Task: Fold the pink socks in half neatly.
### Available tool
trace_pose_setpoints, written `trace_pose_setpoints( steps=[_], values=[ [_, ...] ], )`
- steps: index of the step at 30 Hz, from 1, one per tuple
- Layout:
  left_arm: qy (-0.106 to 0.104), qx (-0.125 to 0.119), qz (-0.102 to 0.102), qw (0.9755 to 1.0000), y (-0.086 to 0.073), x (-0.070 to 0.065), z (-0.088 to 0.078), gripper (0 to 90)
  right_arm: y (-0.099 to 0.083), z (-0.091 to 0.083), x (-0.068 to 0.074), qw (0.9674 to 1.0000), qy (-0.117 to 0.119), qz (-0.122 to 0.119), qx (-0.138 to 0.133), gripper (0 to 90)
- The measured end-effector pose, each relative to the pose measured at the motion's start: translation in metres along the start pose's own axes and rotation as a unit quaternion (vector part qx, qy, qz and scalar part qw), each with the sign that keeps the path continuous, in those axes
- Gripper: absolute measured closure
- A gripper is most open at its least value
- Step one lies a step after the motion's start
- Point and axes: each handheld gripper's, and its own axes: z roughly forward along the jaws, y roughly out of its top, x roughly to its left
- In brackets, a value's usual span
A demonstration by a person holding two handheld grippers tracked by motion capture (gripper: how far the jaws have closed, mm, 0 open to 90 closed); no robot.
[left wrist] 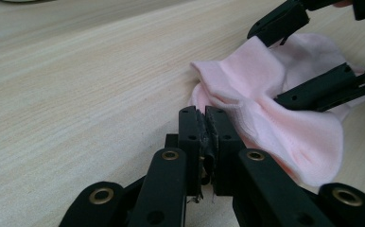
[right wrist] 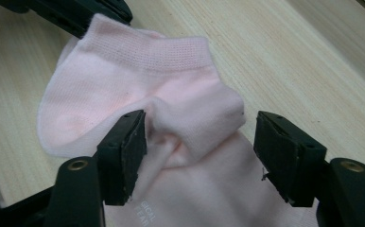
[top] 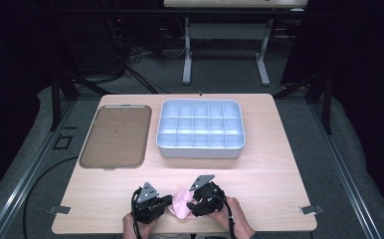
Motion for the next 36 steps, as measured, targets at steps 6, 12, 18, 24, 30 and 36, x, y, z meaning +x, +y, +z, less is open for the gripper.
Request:
trace_pose_setpoints(
  steps=[6, 12, 18, 24, 30, 36],
  values=[
    [0.000, -0.037, 0.008, 0.9993, 0.012, -0.003, -0.019, 84.7, -0.001, 0.000, -0.001, 1.0000, -0.003, 0.002, -0.001, 30.5],
    [-0.020, 0.001, 0.063, 0.9978, 0.022, -0.020, -0.004, 85.1, 0.000, 0.001, -0.001, 1.0000, -0.009, 0.004, -0.001, 27.1],
    [-0.024, 0.015, 0.057, 0.9980, 0.006, -0.011, 0.007, 87.4, -0.005, -0.002, -0.003, 0.9998, -0.017, 0.007, -0.005, 24.0],
    [-0.019, 0.011, 0.068, 0.9974, 0.003, -0.012, 0.007, 89.4, -0.010, -0.005, -0.008, 0.9999, -0.012, 0.011, -0.004, 23.2],
    [-0.018, 0.008, 0.066, 0.9976, 0.003, -0.012, 0.007, 89.5, -0.018, -0.010, -0.014, 0.9993, 0.000, 0.031, -0.019, 23.9],
    [-0.018, 0.006, 0.061, 0.9980, 0.002, -0.012, 0.007, 89.5, -0.039, -0.044, -0.038, 0.9926, -0.007, 0.109, -0.053, 29.6]
  ],
)
